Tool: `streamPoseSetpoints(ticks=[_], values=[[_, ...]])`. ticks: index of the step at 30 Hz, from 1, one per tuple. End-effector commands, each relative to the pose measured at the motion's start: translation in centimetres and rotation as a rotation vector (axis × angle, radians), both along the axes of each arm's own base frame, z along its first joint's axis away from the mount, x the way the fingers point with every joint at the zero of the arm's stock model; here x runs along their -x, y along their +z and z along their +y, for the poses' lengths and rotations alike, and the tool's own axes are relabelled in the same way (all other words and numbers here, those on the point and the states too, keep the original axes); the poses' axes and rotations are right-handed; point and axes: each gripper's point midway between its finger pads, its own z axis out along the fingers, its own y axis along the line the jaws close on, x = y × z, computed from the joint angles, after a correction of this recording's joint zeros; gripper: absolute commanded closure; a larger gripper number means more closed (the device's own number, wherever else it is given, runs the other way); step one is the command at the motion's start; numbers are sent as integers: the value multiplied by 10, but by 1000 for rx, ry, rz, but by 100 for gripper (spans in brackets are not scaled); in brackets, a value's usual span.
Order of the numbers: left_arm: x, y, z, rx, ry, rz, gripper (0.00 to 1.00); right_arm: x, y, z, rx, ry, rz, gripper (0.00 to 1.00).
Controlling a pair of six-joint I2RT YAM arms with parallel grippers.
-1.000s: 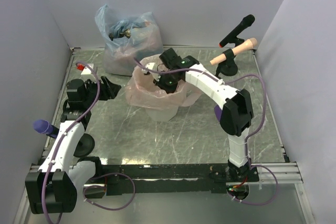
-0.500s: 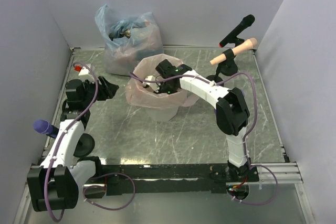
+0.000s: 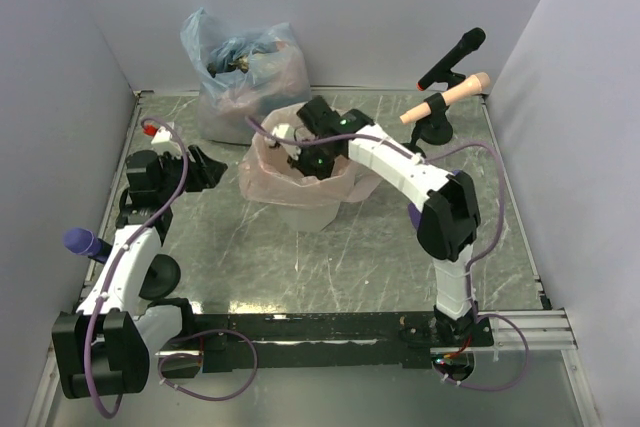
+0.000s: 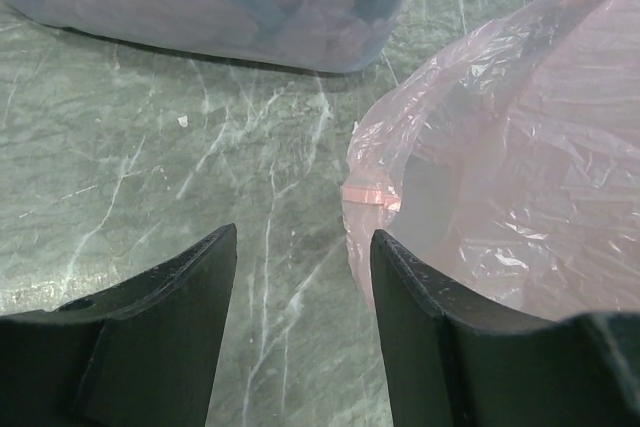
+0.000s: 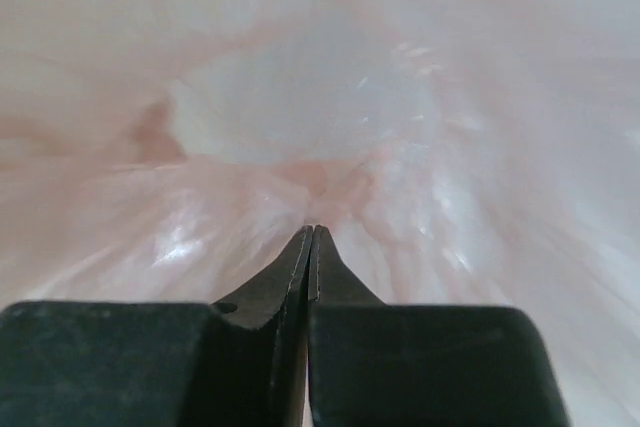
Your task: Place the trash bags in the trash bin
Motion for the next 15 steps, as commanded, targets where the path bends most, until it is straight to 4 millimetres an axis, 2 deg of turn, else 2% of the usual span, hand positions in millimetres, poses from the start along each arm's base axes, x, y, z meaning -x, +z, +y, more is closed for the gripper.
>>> streamPoseSetpoints(ticks=[1,4,5,6,8,9,11,12,14,15], values=[[-10,30,0,-25,-24,-85,39,2,122,3,-219,-87,-150,100],[-16,42,2,-53,-25,-99,39,-1,172,-1,-323,-134,-211,100],[-19,46,4,-64,-26,-101,38,-5,188,-6,-360,-167,-241,88],[-22,56,5,-78,-24,-122,38,-8,204,-12,-401,-209,-264,74],[-29,67,9,-86,-9,-124,37,-18,235,-29,-498,-314,-299,20],[-33,79,11,-90,9,-139,35,-22,250,-39,-551,-354,-305,1],[-41,98,16,-103,35,-151,29,-26,276,-58,-651,-399,-292,1],[-45,110,19,-108,47,-160,22,-33,285,-73,-672,-465,-314,1],[-55,133,23,-121,64,-181,17,-53,294,-108,-645,-680,-437,1],[-58,144,24,-125,68,-196,17,-56,296,-125,-626,-758,-490,1]])
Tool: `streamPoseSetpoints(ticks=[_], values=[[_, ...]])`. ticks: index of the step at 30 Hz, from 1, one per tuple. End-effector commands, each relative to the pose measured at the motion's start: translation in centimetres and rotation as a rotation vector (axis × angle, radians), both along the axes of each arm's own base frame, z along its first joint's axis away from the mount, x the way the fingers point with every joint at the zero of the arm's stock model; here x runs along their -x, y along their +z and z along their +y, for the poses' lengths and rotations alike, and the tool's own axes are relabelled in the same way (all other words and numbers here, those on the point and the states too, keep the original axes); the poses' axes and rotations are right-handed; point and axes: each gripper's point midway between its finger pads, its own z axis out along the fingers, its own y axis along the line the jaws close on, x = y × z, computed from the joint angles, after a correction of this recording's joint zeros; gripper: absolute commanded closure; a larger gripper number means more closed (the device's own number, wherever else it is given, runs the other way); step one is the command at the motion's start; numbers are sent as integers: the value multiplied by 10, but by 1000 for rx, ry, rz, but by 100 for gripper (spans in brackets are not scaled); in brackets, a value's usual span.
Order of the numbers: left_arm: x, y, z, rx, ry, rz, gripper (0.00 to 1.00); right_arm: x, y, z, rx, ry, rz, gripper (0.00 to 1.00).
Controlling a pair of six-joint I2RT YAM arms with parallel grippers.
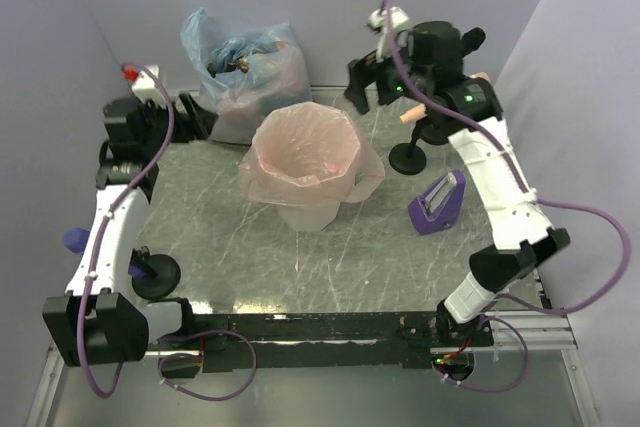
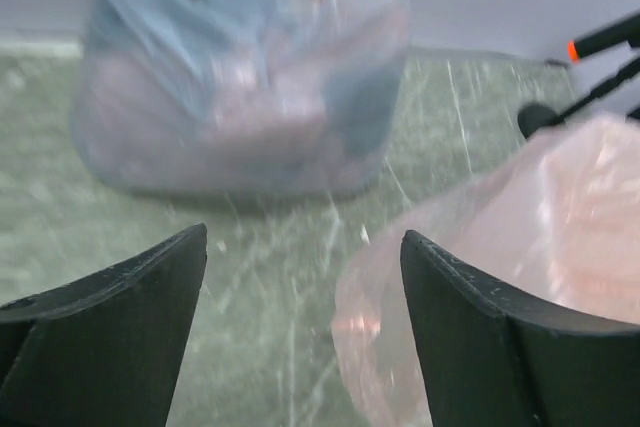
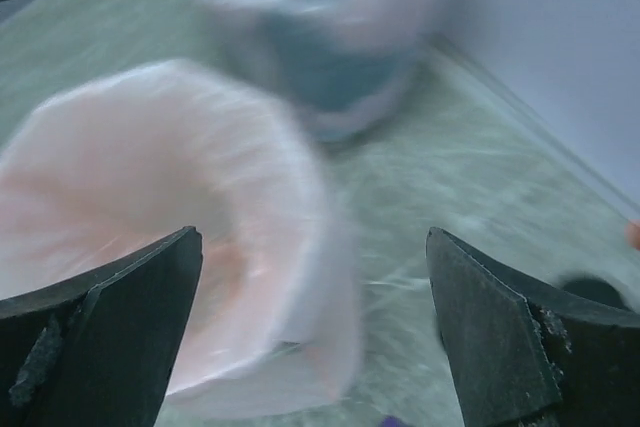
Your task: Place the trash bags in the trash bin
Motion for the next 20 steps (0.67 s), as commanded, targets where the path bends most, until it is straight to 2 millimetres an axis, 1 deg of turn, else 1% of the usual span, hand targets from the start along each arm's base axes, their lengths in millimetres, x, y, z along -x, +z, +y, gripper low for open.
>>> streamPoseSetpoints(ticks=[1,2,3,4,5,6,7,8,10,11,13,15,18,20], values=[[-17,56,14,-36,58,-80,16,-17,40,-62,-90,-376,-116,1],[-21,67,16,-34,74,-90,13,-19,38,-77,-59,-443,-153,1],[-25,76,19,-30,92,-94,13,-18,32,-90,-26,-496,-176,1],[-28,86,21,-30,107,-105,12,-13,33,-100,-6,-521,-202,1],[-31,96,23,-32,111,-116,12,-10,28,-107,26,-536,-215,1],[-35,111,25,-38,123,-136,12,-9,20,-116,59,-564,-230,1],[-38,120,27,-41,129,-149,13,-7,21,-125,73,-594,-267,1],[-40,129,28,-51,132,-164,13,-4,17,-133,102,-608,-307,1],[-46,143,33,-65,155,-179,13,-1,9,-146,146,-633,-395,1],[-49,148,37,-73,168,-184,12,2,1,-150,160,-635,-403,1],[-55,152,43,-94,193,-182,10,9,-10,-154,149,-651,-365,1],[-60,151,49,-119,215,-169,9,15,-11,-155,125,-662,-338,1],[-65,144,56,-149,234,-146,8,17,9,-158,76,-684,-377,1],[-65,140,57,-157,235,-136,8,16,32,-164,42,-704,-421,1]])
